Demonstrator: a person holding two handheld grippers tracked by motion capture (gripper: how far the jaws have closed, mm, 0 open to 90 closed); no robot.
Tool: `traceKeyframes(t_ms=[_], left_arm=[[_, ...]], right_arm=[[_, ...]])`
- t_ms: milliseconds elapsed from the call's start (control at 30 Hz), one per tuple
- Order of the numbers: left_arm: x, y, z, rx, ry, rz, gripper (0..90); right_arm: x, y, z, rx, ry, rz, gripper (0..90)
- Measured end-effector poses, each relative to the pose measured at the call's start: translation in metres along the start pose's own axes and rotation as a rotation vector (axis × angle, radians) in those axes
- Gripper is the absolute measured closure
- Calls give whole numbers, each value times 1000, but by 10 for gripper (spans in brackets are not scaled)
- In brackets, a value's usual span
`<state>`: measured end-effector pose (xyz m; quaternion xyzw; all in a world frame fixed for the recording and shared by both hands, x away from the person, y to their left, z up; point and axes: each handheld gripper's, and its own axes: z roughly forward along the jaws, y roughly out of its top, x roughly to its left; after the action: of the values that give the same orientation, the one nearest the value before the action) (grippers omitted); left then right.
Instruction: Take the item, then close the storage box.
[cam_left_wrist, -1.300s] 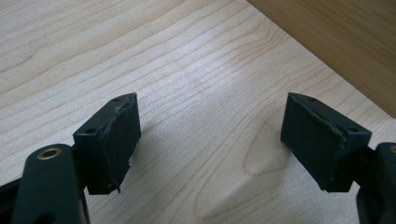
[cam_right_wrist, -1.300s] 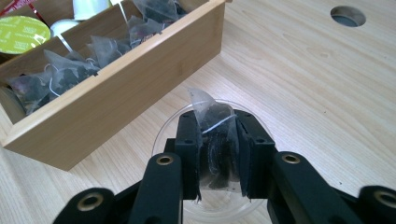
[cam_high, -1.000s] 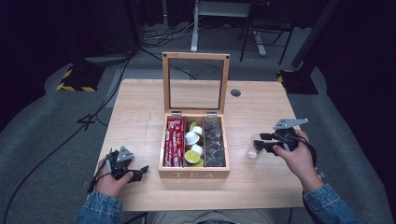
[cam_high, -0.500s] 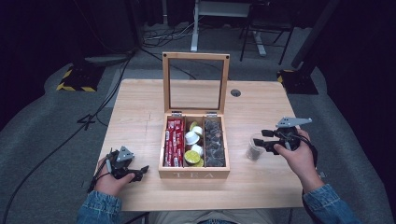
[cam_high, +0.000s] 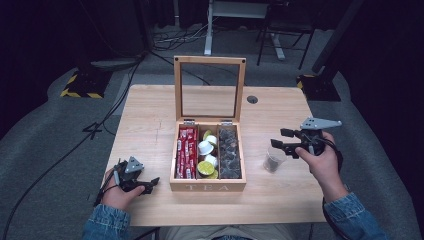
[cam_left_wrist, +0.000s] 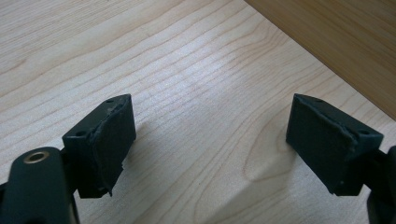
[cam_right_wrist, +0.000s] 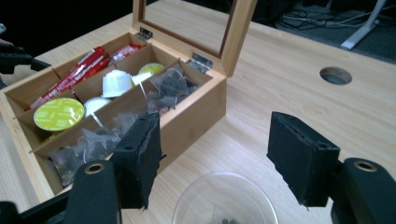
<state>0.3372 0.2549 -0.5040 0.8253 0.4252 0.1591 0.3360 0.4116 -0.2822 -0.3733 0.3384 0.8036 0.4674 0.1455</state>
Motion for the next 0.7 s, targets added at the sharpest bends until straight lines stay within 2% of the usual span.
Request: traceKeyframes(t_ms=[267, 700], left_arm=[[-1, 0, 0, 2, 4, -3, 162], [-1, 0, 0, -1, 9, -8, 158]], right_arm=[[1, 23, 7, -20, 11, -35, 353], [-3, 71, 32, -31, 8, -75, 353]])
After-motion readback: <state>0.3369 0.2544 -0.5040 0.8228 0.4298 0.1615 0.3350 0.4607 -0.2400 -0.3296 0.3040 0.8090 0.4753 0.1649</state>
